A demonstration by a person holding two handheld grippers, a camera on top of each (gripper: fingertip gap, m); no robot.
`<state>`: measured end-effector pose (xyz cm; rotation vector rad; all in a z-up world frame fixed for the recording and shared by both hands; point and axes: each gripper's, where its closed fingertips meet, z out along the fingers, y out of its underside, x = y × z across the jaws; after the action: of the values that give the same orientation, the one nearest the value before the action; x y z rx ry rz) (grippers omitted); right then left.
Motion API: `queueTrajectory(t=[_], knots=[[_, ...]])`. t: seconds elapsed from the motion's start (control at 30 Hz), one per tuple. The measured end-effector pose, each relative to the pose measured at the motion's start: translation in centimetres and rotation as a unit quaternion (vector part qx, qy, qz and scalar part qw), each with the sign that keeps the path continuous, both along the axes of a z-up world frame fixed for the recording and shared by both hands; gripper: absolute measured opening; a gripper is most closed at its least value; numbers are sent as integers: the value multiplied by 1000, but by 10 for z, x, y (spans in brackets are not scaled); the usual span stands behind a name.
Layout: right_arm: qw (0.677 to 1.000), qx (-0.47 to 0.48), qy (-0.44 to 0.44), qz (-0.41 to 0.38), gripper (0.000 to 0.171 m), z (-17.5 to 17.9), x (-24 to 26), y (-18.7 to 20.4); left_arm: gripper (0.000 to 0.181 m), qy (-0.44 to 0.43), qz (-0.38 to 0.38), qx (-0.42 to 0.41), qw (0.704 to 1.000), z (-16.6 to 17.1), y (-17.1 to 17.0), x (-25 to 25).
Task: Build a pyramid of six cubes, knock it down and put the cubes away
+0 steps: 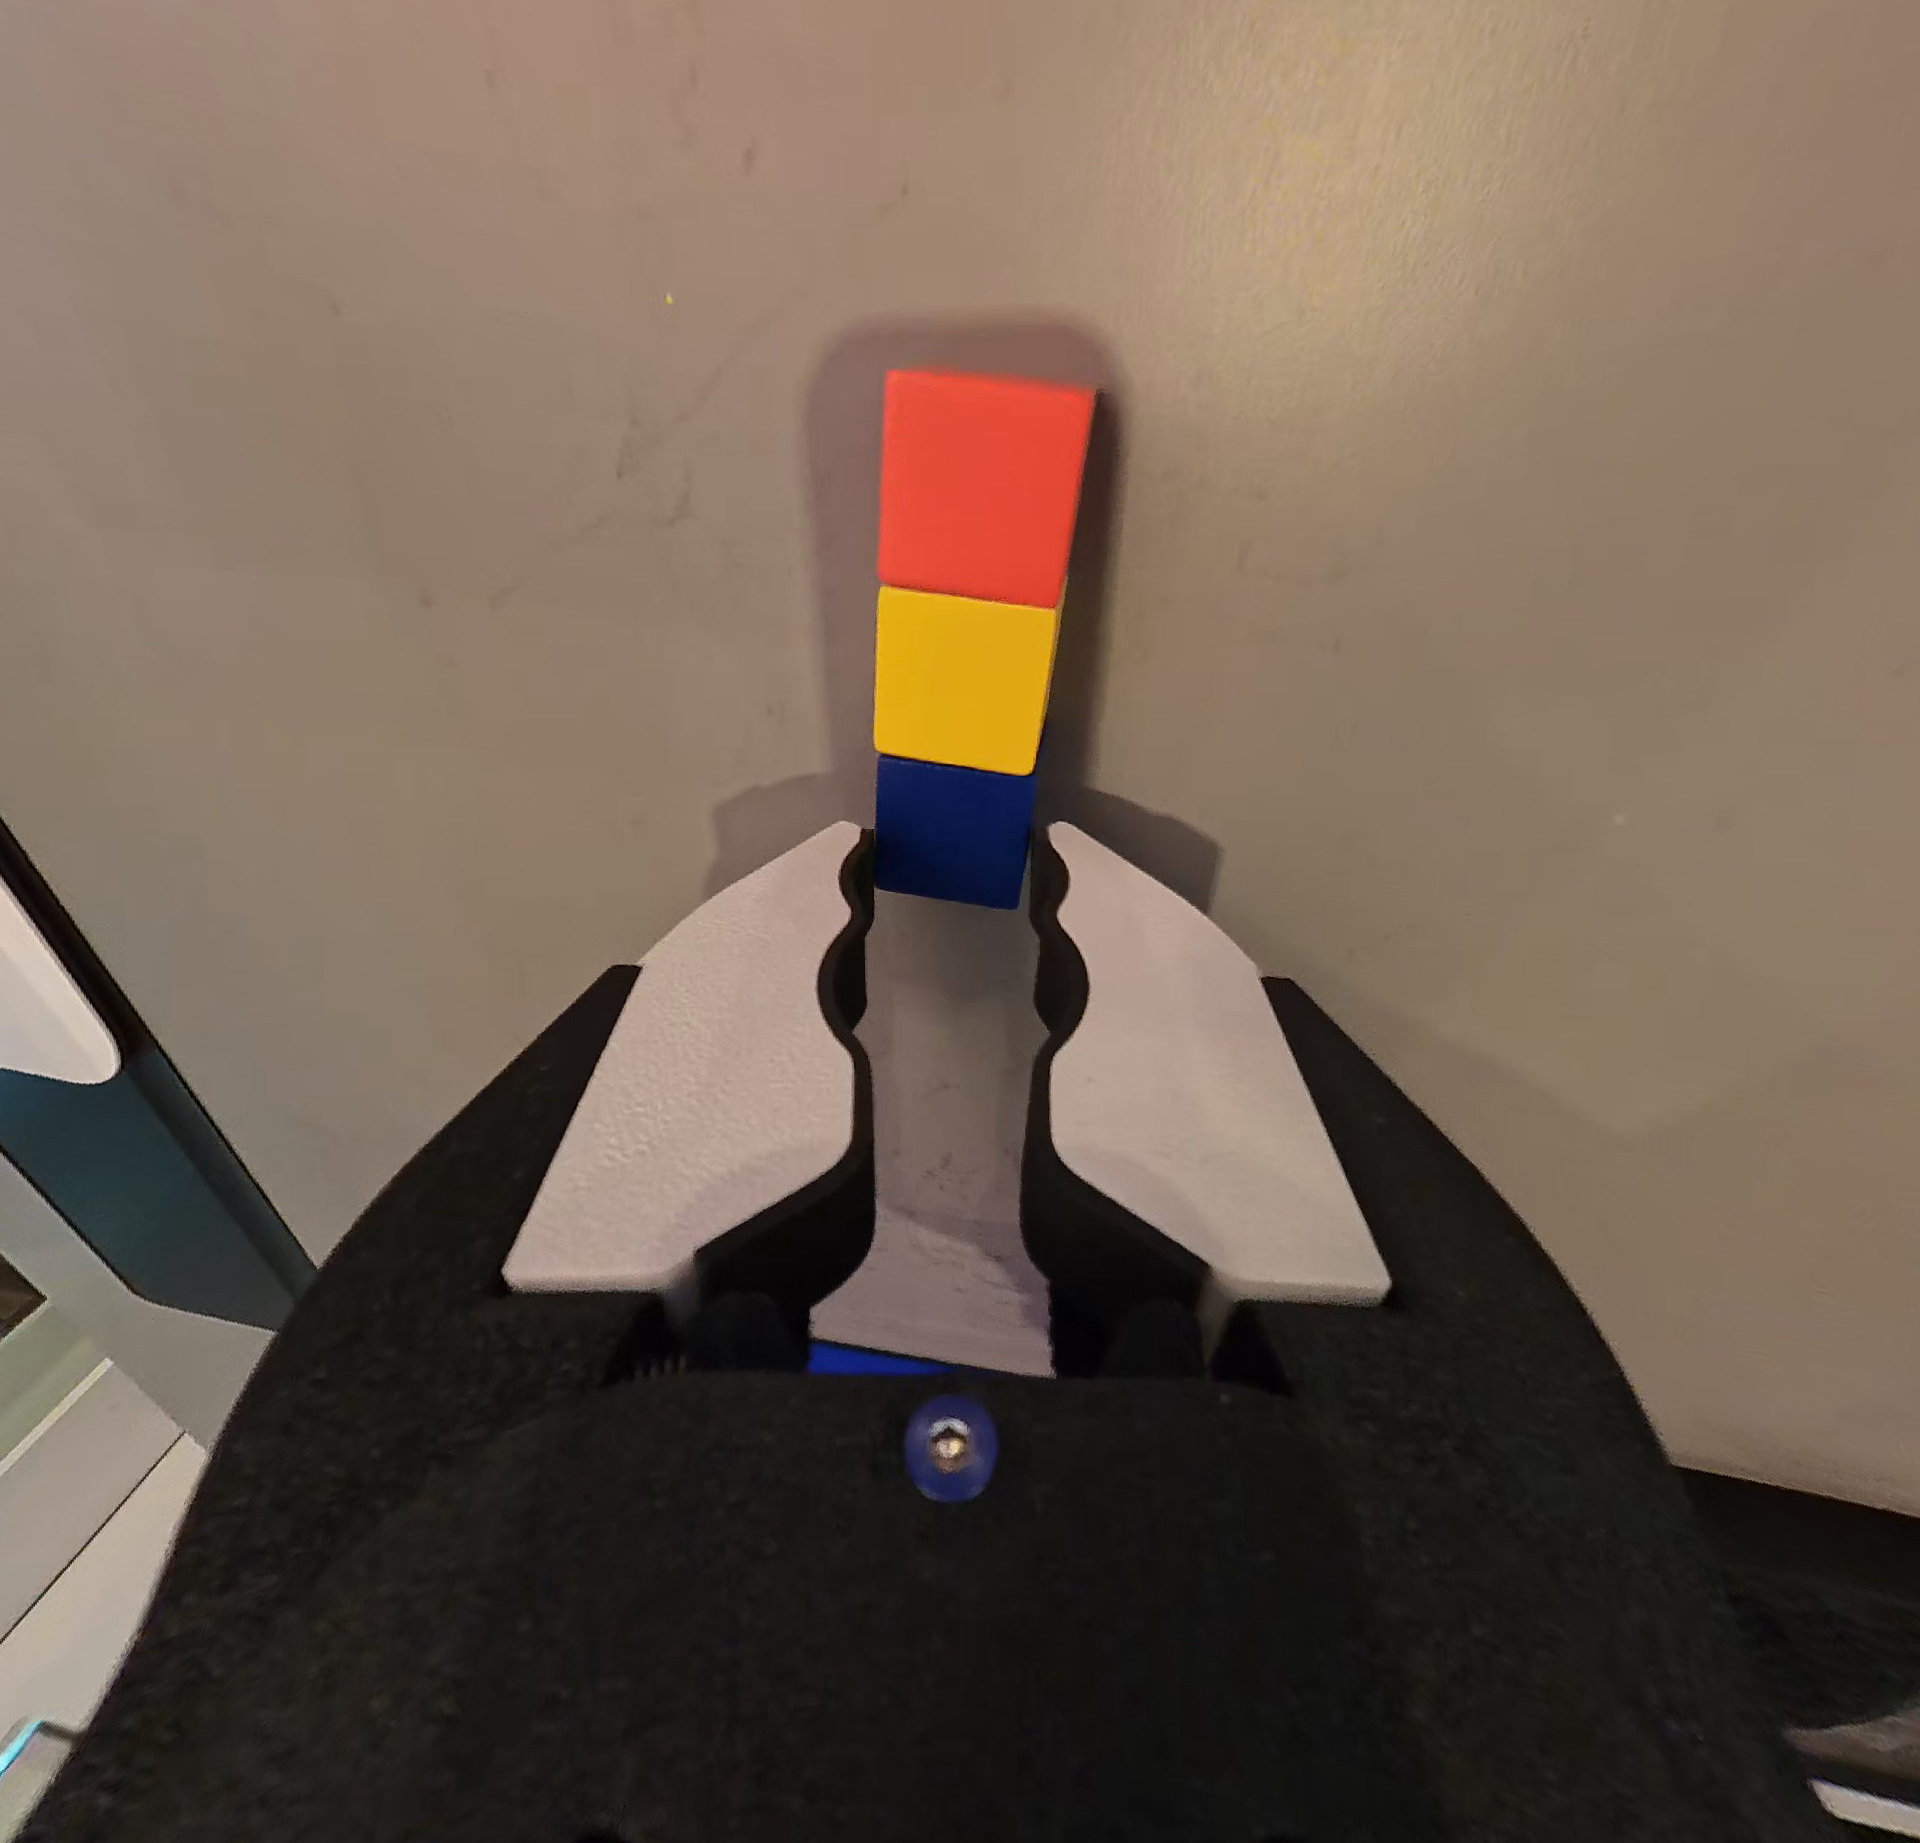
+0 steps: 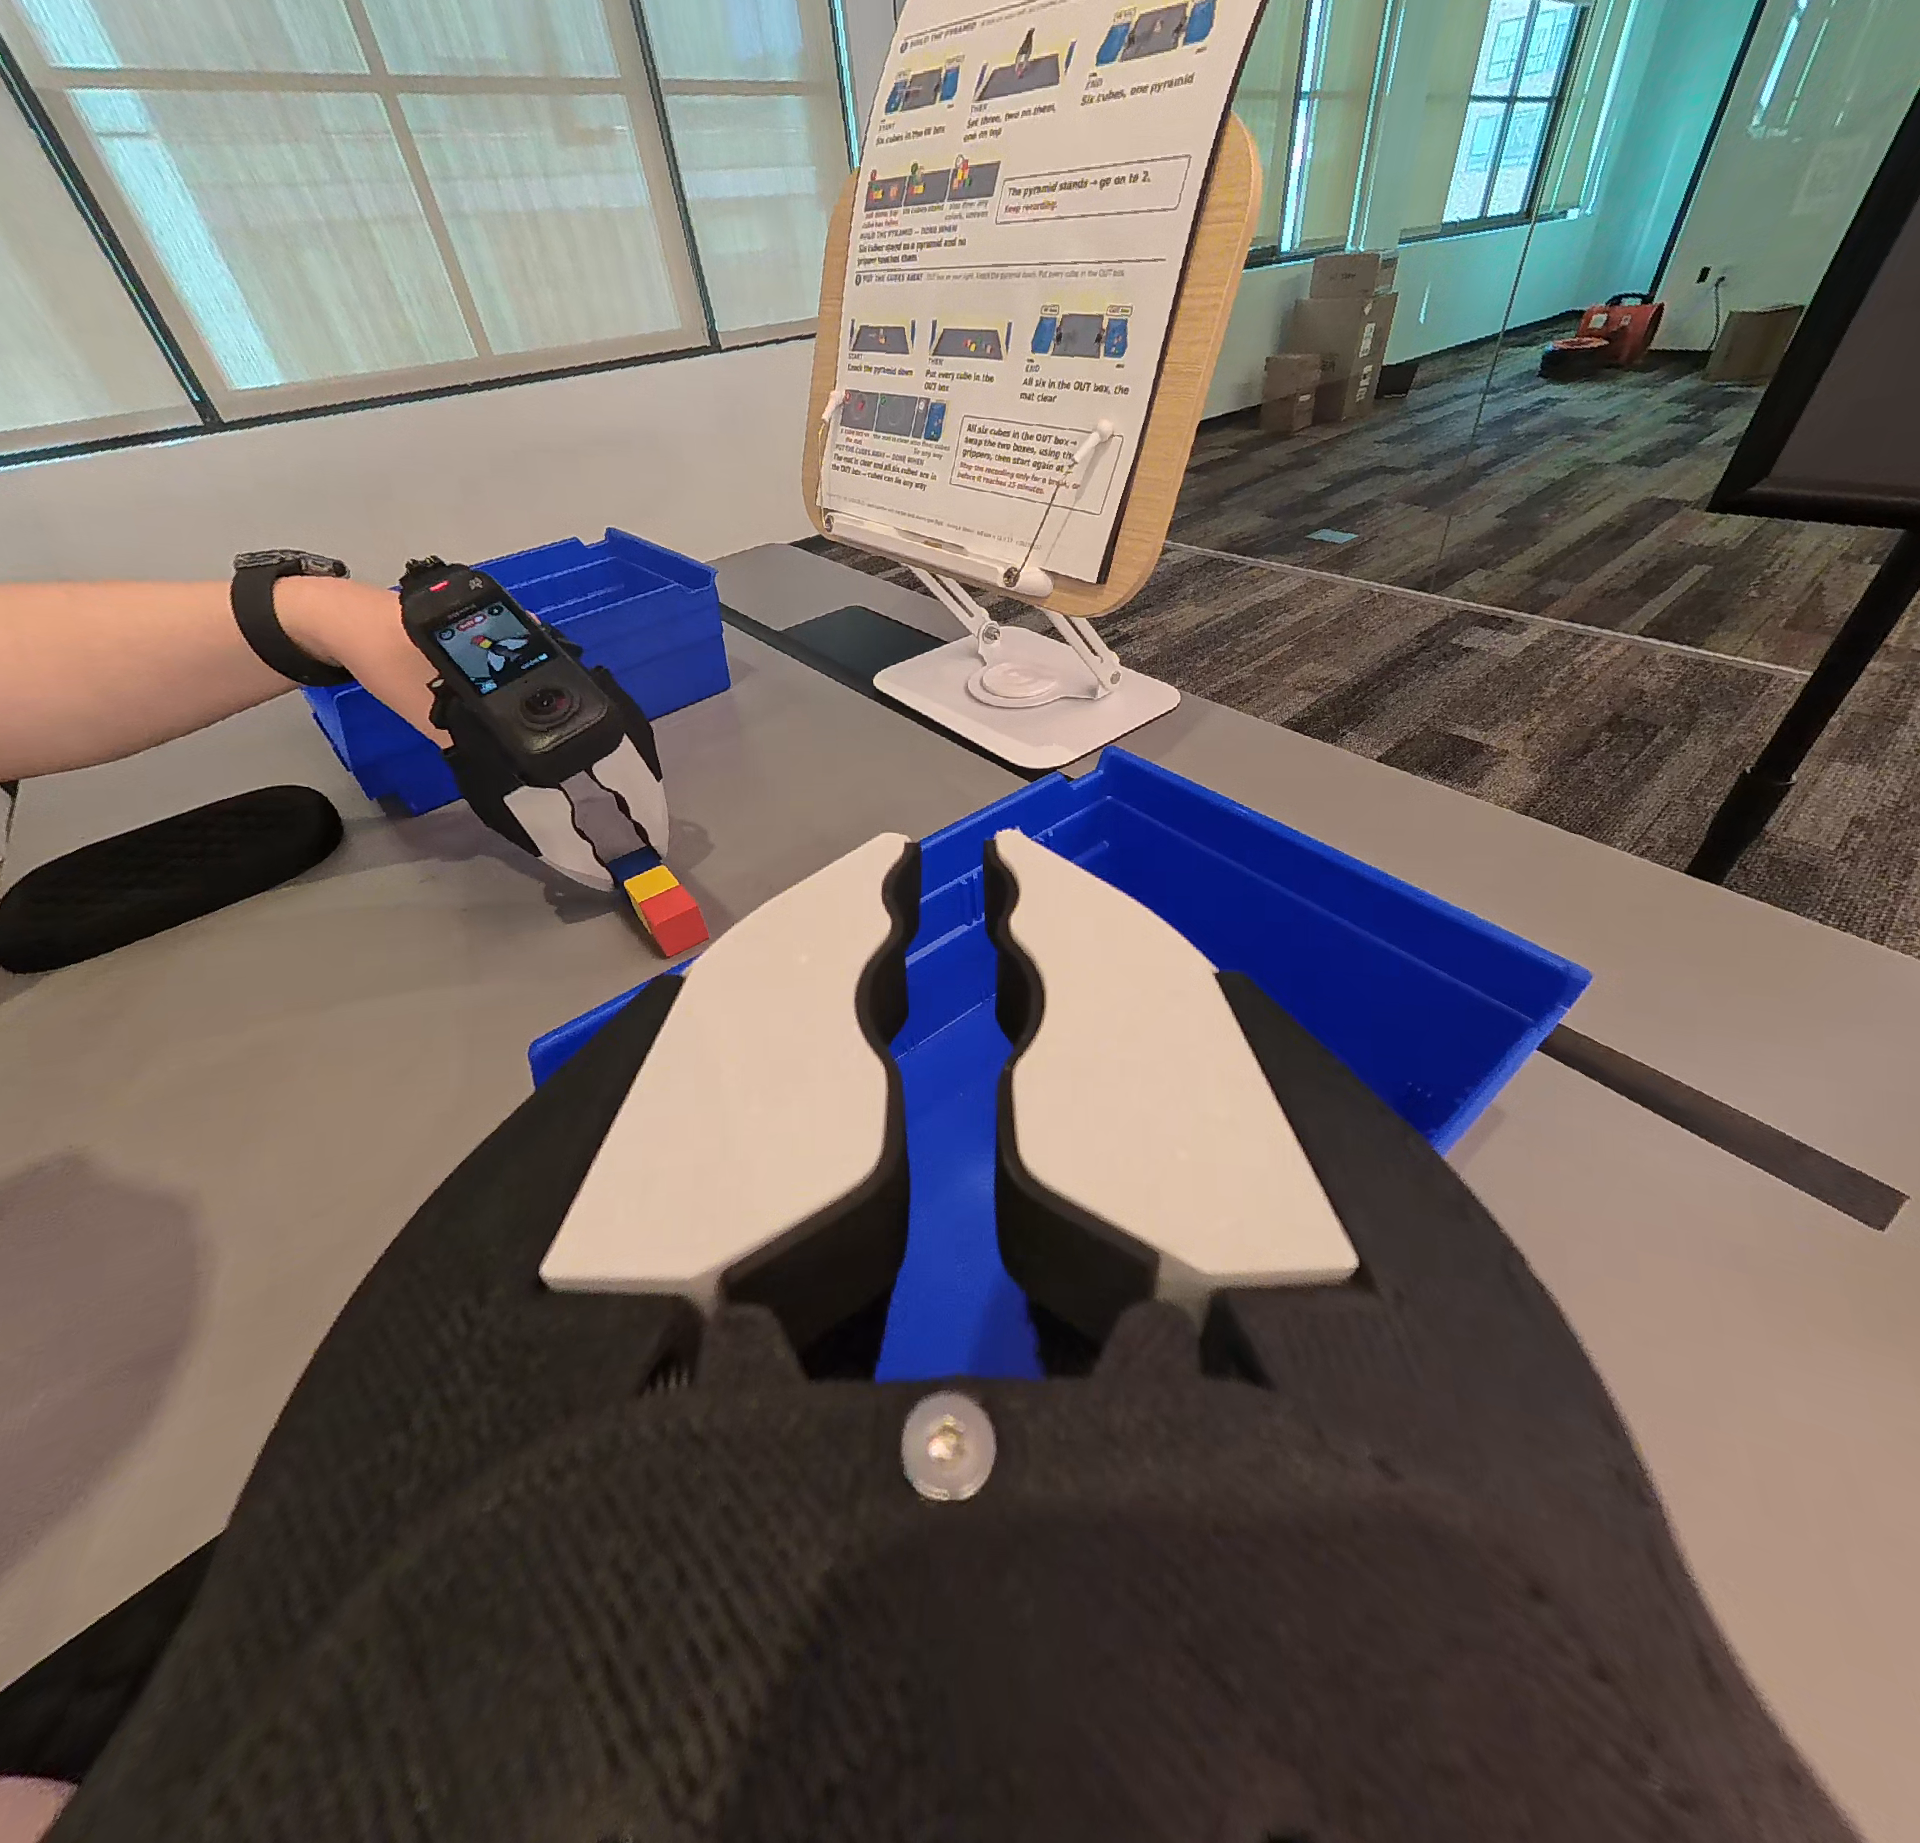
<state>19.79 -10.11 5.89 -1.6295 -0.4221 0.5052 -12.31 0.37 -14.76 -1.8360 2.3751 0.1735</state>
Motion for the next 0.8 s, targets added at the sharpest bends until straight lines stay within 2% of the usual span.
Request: queueTrajectory(t=[0.13, 0.27, 0.33, 0.43, 0.53, 0.6, 0.73, 0.8], knots=[[1000, -2, 1, 2, 12, -1, 0, 1, 51, 3, 5, 7, 1000, 2, 2, 0], [1000, -5, -2, 5, 12, -2, -2, 1, 50, -37, 7, -10, 999, 23, -2, 5], [1000, -8, -3, 6, 12, -3, -3, 2, 51, -73, 10, -6, 997, 47, -4, 3], [1000, -13, -7, 7, 12, -6, -4, 2, 51, -168, 37, 38, 984, 108, 3, -13], [1000, -13, -7, 7, 12, -5, -3, 2, 47, -246, 108, 108, 957, 170, 30, -61], [1000, -7, -5, 6, 12, -2, -3, 2, 47, -249, 158, 152, 943, 194, 56, -107], [1000, 6, -6, 10, 12, 4, -6, 2, 48, -212, 262, 166, 927, 196, 105, -183], [1000, 4, -9, 11, 13, 3, -8, 3, 47, -186, 253, 150, 937, 176, 121, -203]])
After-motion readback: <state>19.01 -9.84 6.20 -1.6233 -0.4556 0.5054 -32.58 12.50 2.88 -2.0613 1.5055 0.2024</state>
